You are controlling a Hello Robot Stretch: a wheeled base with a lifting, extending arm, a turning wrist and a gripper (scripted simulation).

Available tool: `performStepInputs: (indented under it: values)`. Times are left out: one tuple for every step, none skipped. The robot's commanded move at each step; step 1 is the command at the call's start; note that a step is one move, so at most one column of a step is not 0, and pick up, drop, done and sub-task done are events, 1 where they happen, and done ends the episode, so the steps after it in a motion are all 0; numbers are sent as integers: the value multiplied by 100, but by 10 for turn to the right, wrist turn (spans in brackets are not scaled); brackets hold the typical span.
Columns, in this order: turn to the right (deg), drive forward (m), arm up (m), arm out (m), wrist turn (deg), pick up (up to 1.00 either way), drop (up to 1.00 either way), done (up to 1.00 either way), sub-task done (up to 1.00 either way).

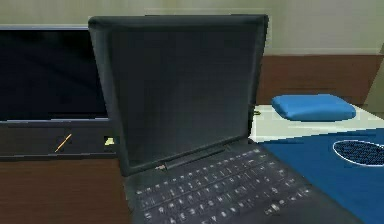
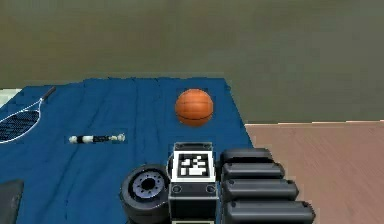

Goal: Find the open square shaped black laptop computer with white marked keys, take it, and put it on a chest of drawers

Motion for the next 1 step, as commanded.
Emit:
performStepInputs:
  values:
    - [-450,0,0,0,0,0,0,0,0]
